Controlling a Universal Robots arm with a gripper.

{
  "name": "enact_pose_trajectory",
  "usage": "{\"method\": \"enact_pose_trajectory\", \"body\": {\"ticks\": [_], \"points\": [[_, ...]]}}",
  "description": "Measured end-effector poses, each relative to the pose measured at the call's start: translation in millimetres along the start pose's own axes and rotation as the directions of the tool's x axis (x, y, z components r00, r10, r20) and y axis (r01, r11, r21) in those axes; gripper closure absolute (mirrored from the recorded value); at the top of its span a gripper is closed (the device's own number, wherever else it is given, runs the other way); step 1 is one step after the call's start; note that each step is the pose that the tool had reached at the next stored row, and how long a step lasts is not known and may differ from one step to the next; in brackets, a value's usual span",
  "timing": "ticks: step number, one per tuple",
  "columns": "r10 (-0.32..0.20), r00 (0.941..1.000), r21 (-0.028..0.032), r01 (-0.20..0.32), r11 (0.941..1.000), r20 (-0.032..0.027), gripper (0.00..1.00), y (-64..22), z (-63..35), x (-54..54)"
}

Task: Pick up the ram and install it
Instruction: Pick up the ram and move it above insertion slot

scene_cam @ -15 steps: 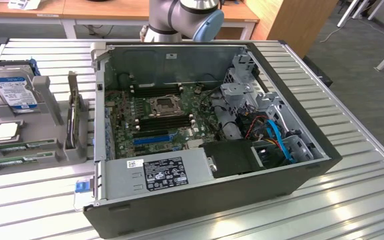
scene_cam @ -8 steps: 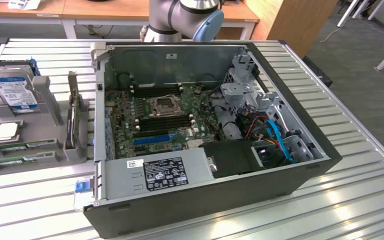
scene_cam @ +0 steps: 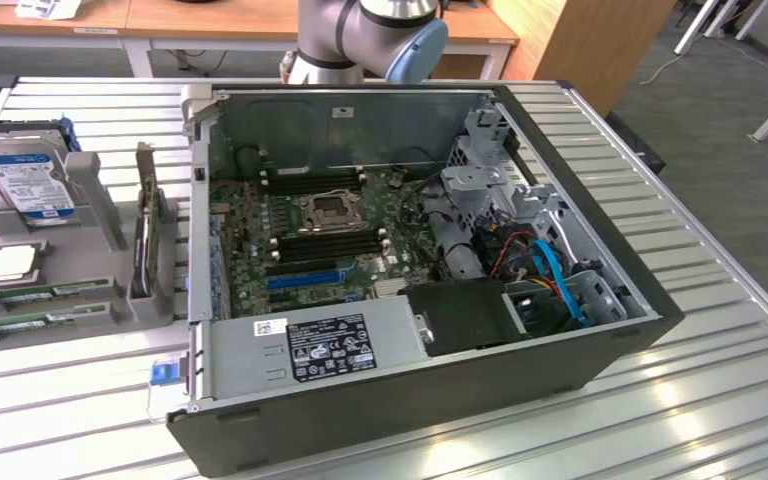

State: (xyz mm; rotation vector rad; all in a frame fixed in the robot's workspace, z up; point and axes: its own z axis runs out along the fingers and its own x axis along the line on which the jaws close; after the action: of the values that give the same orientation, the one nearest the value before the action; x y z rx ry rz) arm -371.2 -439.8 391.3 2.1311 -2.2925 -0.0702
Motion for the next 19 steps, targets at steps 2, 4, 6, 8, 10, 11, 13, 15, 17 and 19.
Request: {"method": "enact_pose_trajectory", "body": {"ticks": [2,4,6,8,10,11,13,15,17,19], "points": [[-0.007,1.0,-0.0002,0.007,1.0,-0.0003,0.9,0.3,0.0,0.1],[-0.022,0.9998,-0.0006,0.022,0.9998,-0.0009,0.9,0.7,0.0,0.1],[-0.045,0.999,-0.0012,0.045,0.999,-0.0019,0.9,0.7,0.1,0.1],[-0.07,0.9975,-0.0017,0.07,0.9975,-0.0027,0.9,0.7,0.3,0.1],[-0.09,0.996,-0.0022,0.09,0.996,-0.0035,0.9,0.7,0.2,0.1],[-0.091,0.9959,-0.0023,0.091,0.9959,-0.0036,0.9,0.7,0.2,0.1],[-0.091,0.9959,-0.0023,0.091,0.9959,-0.0036,0.9,0.7,0.2,0.1],[-0.091,0.9959,-0.0023,0.091,0.9959,-0.0036,0.9,1.0,0.2,0.1],[-0.091,0.9959,-0.0007,0.091,0.9959,-0.0028,0.9,2.3,0.3,0.1],[-0.091,0.9959,0.0027,0.091,0.9959,-0.0011,0.9,4.2,0.4,0.3]]}}
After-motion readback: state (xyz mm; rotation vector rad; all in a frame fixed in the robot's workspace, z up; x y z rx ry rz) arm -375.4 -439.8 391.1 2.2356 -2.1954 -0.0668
